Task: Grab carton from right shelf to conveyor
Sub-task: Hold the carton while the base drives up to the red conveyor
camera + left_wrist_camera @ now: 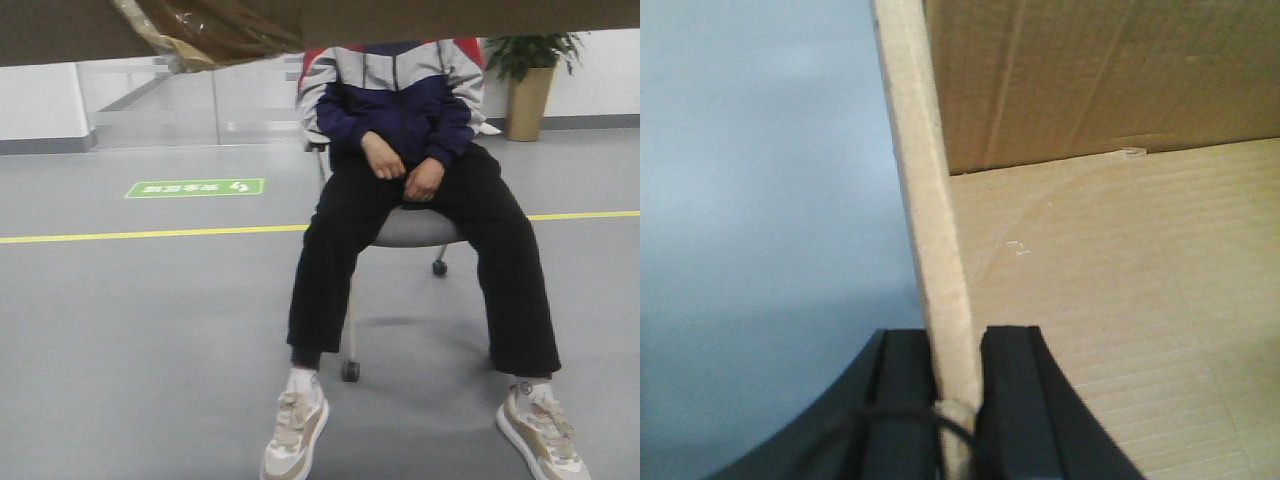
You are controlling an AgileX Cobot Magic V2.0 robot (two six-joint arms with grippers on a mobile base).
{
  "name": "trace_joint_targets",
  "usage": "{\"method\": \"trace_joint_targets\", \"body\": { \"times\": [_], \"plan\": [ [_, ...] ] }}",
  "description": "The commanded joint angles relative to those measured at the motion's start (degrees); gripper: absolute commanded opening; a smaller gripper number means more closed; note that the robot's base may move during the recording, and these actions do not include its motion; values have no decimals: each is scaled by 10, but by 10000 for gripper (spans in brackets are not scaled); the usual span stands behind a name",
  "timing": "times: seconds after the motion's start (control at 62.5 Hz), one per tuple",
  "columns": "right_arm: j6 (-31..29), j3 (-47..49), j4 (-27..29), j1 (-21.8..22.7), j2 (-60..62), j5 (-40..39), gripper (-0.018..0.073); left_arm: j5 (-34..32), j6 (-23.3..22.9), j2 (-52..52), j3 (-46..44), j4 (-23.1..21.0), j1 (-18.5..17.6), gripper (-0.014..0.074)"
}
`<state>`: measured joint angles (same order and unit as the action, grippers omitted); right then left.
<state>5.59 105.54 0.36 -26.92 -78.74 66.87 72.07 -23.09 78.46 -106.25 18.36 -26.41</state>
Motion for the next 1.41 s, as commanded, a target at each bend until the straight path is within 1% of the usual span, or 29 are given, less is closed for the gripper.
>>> {"method": "trace_joint_targets", "body": {
  "times": [0.0,0.176,0.896,1.12,1.392],
  "plan": [
    [0,3,10,-1,5,-32,-69,-21,2,-4,-3,-8,-8,-16],
    [0,3,10,-1,5,-33,-69,-26,2,-4,-3,1,-8,-16],
    [0,3,10,-1,4,-36,-69,-26,2,-4,-3,4,-8,-16],
    [0,3,10,-1,4,-36,-69,-26,2,-4,-3,46,-8,-16],
    [0,3,10,-1,4,-37,-69,-26,2,-4,-3,108,-8,-16]
  ]
}}
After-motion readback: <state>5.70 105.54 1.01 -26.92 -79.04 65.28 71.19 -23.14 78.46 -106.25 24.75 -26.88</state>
